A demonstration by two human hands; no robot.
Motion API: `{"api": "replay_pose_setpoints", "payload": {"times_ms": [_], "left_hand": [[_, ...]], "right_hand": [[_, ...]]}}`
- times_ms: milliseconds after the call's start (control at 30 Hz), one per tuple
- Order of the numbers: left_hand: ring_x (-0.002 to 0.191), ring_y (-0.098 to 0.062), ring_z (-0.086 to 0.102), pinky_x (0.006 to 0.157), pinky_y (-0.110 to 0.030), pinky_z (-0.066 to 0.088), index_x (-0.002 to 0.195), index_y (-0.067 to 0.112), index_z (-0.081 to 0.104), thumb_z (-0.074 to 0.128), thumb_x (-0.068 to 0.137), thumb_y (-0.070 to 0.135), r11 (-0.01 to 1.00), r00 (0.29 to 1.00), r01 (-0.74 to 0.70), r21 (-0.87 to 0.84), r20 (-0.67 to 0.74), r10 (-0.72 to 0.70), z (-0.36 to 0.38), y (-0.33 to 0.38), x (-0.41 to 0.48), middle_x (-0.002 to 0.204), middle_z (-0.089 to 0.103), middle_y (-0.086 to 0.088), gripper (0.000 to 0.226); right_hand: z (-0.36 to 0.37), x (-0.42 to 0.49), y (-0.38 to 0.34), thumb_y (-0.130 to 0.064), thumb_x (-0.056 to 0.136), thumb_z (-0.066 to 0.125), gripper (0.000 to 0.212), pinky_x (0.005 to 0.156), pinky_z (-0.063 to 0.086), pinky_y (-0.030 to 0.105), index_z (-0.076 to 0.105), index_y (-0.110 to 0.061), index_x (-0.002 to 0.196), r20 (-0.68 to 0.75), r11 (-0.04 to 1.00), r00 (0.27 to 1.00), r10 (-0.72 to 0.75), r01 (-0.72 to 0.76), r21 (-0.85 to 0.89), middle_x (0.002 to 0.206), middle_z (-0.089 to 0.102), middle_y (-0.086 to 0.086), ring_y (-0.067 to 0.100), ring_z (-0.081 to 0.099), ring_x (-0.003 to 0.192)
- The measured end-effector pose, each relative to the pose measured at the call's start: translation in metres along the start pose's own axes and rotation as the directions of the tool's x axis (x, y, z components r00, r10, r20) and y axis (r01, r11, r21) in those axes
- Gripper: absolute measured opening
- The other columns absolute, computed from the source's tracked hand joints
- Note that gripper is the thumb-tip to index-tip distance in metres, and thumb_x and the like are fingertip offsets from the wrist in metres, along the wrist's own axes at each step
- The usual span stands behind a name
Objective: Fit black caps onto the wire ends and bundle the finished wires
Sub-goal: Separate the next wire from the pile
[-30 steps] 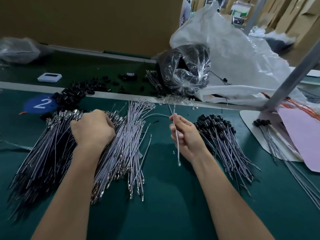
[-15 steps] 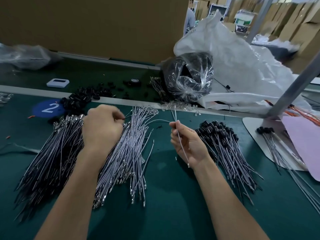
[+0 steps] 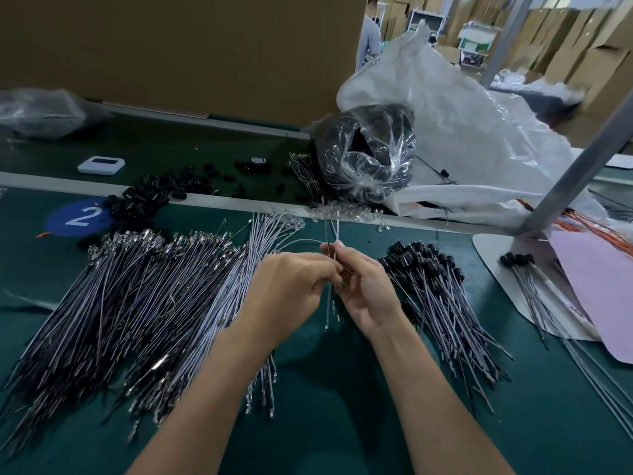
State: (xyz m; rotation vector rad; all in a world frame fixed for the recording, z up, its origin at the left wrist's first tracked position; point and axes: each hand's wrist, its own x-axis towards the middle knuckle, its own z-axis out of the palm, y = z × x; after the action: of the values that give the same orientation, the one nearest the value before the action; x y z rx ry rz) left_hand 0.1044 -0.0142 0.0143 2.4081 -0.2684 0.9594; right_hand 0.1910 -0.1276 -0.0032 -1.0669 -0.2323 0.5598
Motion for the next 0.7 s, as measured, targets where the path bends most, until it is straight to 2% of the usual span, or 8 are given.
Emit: {"api": "replay_pose_setpoints", "payload": {"times_ms": [100, 167, 333, 467, 533, 600, 700], "left_hand": [[0.069, -0.021, 0.073, 0.056, -0.035, 0.058, 0.073, 0.013, 0.076, 0.067, 0.068, -0.009, 0.999, 0.999, -0.031, 0.016, 0.031, 0.031, 0.004, 0.004, -0.002, 0.084, 0.076, 0.003, 0.023], [0.065, -0.022, 0.071, 0.053, -0.035, 0.056, 0.073, 0.014, 0.075, 0.061, 0.068, -0.006, 0.998, 0.997, -0.053, 0.028, 0.055, 0.051, 0.007, 0.007, -0.003, 0.082, 0.076, 0.004, 0.024], [0.067, -0.025, 0.071, 0.053, -0.039, 0.056, 0.075, 0.013, 0.075, 0.052, 0.069, -0.004, 0.997, 0.992, -0.066, 0.026, 0.109, 0.063, 0.012, 0.008, -0.004, 0.083, 0.075, 0.002, 0.029], [0.073, -0.027, 0.07, 0.058, -0.039, 0.055, 0.092, 0.018, 0.076, 0.056, 0.073, -0.006, 0.999, 0.993, -0.045, -0.031, 0.109, 0.048, 0.006, 0.012, -0.004, 0.09, 0.075, 0.001, 0.037], [0.069, -0.022, 0.069, 0.06, -0.037, 0.056, 0.098, 0.02, 0.075, 0.062, 0.079, -0.002, 0.996, 0.999, 0.019, -0.087, 0.038, -0.016, -0.006, 0.01, 0.004, 0.087, 0.075, 0.002, 0.031], [0.063, -0.013, 0.067, 0.06, -0.032, 0.056, 0.095, 0.021, 0.077, 0.066, 0.084, 0.003, 0.985, 0.984, 0.154, -0.075, -0.077, -0.16, -0.018, -0.004, 0.018, 0.082, 0.075, 0.005, 0.023], [0.069, -0.008, 0.064, 0.064, -0.026, 0.054, 0.094, 0.024, 0.077, 0.066, 0.088, 0.01, 0.897, 0.895, 0.436, 0.075, -0.145, -0.423, -0.034, -0.043, 0.043, 0.09, 0.075, 0.007, 0.018]], "right_hand": [[0.002, -0.001, 0.0, -0.023, 0.074, 0.07, 0.017, 0.063, 0.054, 0.019, 0.079, -0.009, 0.079, 0.002, 0.999, 1.0, -0.029, 0.029, 0.037, 0.083, 0.073, 0.003, 0.009, 0.068, 0.078], [0.003, -0.002, 0.0, -0.022, 0.076, 0.069, 0.015, 0.063, 0.054, 0.019, 0.079, -0.011, 0.075, -0.007, 0.999, 0.999, -0.039, 0.04, 0.036, 0.083, 0.074, 0.002, 0.009, 0.069, 0.079], [0.002, -0.002, -0.002, -0.02, 0.082, 0.066, 0.017, 0.052, 0.051, 0.017, 0.079, -0.011, 0.075, -0.048, 0.999, 0.998, -0.041, 0.042, 0.021, 0.067, 0.068, 0.003, 0.008, 0.063, 0.059], [0.001, -0.001, -0.001, -0.018, 0.078, 0.069, 0.015, 0.05, 0.05, 0.018, 0.075, -0.005, 0.079, -0.063, 0.996, 0.995, -0.082, 0.084, 0.024, 0.061, 0.064, 0.004, 0.01, 0.06, 0.052], [0.0, 0.0, 0.0, -0.016, 0.077, 0.07, 0.012, 0.051, 0.051, 0.019, 0.073, -0.005, 0.08, -0.083, 0.993, 0.99, -0.118, 0.117, -0.013, 0.063, 0.067, 0.006, 0.012, 0.061, 0.051], [-0.001, 0.001, 0.002, -0.017, 0.075, 0.071, 0.011, 0.05, 0.05, 0.019, 0.071, -0.007, 0.08, -0.113, 0.988, 0.984, -0.141, 0.133, -0.08, 0.062, 0.068, 0.006, 0.012, 0.061, 0.051], [-0.002, 0.002, 0.006, -0.012, 0.087, 0.067, 0.006, 0.046, 0.046, 0.02, 0.066, -0.009, 0.082, -0.135, 0.974, 0.978, -0.159, 0.133, -0.185, 0.062, 0.065, 0.003, 0.012, 0.059, 0.052]]}}
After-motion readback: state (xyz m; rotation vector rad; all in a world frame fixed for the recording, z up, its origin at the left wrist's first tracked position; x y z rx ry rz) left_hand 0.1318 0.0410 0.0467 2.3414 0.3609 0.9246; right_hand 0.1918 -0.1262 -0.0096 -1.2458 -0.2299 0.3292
